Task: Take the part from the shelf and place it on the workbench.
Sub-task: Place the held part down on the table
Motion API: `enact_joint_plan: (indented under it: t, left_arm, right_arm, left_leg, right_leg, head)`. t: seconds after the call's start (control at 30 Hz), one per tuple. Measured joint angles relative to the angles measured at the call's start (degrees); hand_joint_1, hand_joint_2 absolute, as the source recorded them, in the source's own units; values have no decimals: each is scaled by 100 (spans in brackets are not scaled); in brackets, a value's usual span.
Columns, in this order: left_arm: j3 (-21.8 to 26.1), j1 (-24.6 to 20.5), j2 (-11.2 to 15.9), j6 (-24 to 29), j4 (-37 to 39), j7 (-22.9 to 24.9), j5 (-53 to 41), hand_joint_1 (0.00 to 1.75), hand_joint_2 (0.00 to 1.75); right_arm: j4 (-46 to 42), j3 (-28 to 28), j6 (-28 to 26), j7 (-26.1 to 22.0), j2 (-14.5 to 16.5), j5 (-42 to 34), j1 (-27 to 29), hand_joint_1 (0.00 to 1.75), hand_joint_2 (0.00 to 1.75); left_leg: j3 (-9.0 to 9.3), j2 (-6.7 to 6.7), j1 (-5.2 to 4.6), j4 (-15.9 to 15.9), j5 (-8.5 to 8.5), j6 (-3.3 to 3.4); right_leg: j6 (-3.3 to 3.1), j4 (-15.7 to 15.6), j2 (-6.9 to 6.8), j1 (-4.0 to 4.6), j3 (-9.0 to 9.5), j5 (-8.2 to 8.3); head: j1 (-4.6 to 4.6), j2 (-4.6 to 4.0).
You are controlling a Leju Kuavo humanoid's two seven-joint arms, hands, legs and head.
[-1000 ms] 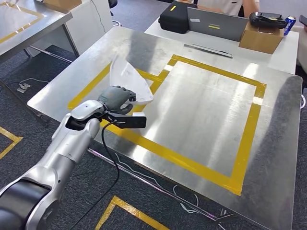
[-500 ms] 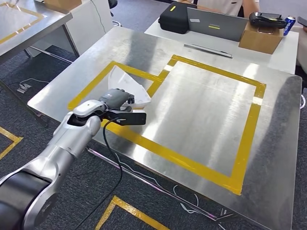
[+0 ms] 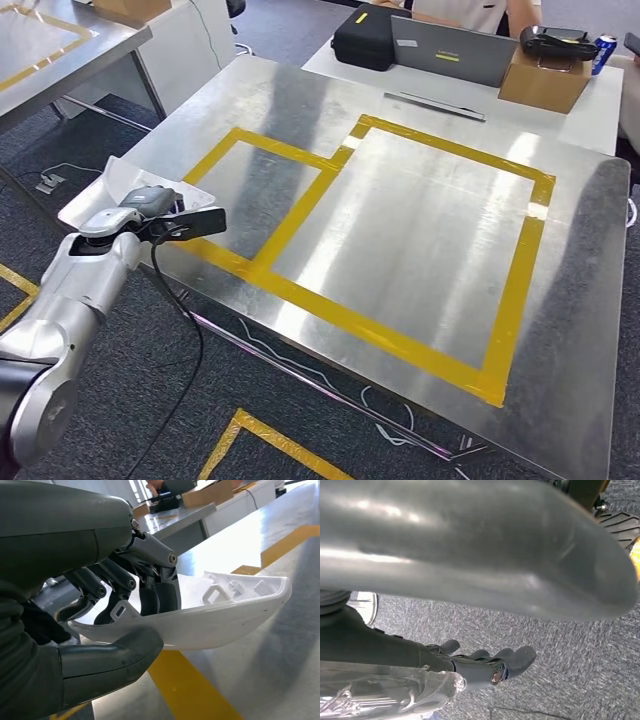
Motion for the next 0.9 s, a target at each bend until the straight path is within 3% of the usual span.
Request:
enact_joint_plan:
  t: [0.33, 0.43, 0.63, 0.9]
  left_arm:
    - [450, 176, -19, 38, -151, -270, -49, 175, 175]
    - [469, 183, -29, 58, -169, -611, -15, 175, 175]
    - [366, 185, -214, 336, -379, -911, -112, 175, 175]
    - [36, 198, -414, -46, -572, -1200, 284, 175, 175]
  right_arm:
    - [-15, -4, -5, -10, 0, -31, -11, 0, 0]
    - [-15, -4, 5, -43, 0, -31, -12, 0, 0]
    - [-15, -4, 40, -116, 0, -5, -9, 0, 0]
    - [-15, -4, 54, -144, -2, 83, -9, 0, 0]
  left_leg:
    - [0, 0, -5, 0, 0, 1]
    - [0, -1, -5, 0, 0, 1]
    - [1, -1, -6, 0, 1, 3]
    - [0, 0, -6, 0, 1, 4]
  right_leg:
    - [6, -9, 0, -6, 2, 4]
    - [6, -9, -1, -6, 2, 4]
    - [6, -10, -1, -6, 3, 6]
    - [8, -11, 2, -8, 2, 7]
  head:
    - [0, 0]
    - [-1, 0]
    - [0, 0]
    - [-1, 0]
